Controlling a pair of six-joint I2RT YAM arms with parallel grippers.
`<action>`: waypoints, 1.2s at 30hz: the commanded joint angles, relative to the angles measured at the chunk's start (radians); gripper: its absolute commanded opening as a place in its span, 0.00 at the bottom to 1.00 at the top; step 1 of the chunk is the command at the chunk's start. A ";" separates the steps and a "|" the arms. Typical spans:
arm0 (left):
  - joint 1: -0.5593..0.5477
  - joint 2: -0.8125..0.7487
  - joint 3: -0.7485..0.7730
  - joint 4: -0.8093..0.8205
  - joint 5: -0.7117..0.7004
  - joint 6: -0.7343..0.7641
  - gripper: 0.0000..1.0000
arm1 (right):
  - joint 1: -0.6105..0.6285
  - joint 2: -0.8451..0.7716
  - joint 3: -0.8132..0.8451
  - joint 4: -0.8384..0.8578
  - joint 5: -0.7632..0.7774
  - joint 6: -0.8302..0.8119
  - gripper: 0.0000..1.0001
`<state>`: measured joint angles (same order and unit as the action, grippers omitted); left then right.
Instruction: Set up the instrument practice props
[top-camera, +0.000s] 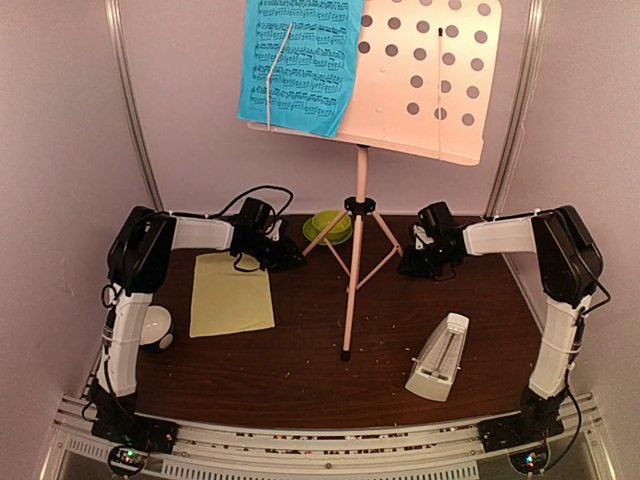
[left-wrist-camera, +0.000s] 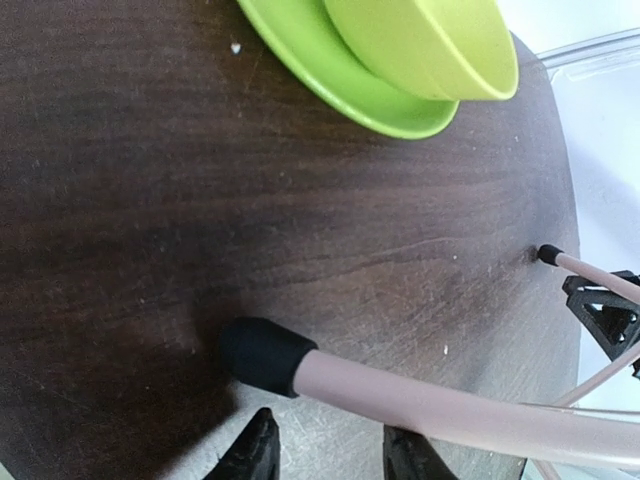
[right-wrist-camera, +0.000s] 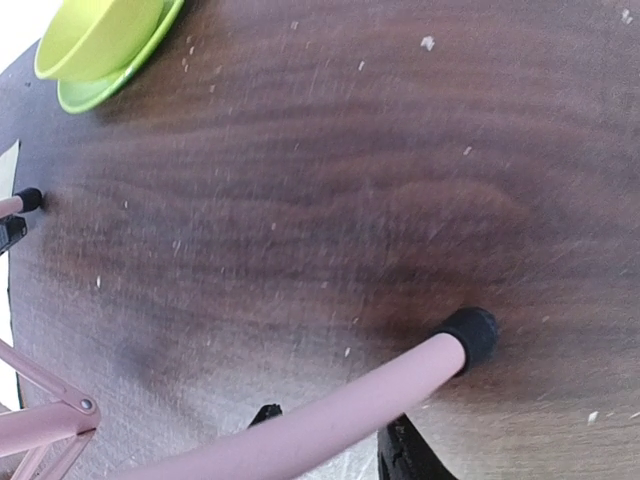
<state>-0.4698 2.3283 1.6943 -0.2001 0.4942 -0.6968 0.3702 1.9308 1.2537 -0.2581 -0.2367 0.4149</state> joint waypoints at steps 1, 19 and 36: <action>0.023 -0.023 0.053 -0.008 0.000 0.039 0.40 | -0.016 -0.026 0.050 -0.015 0.045 -0.029 0.35; 0.156 -0.359 -0.367 -0.169 -0.109 0.223 0.57 | 0.019 -0.461 -0.091 -0.117 0.000 -0.043 0.43; -0.179 -0.583 -0.907 0.114 -0.082 -0.065 0.58 | 0.304 -1.082 -0.494 -0.218 0.038 0.098 0.52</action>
<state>-0.5262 1.7493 0.8932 -0.1623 0.3786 -0.5804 0.5861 0.9161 0.8085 -0.4568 -0.2485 0.4458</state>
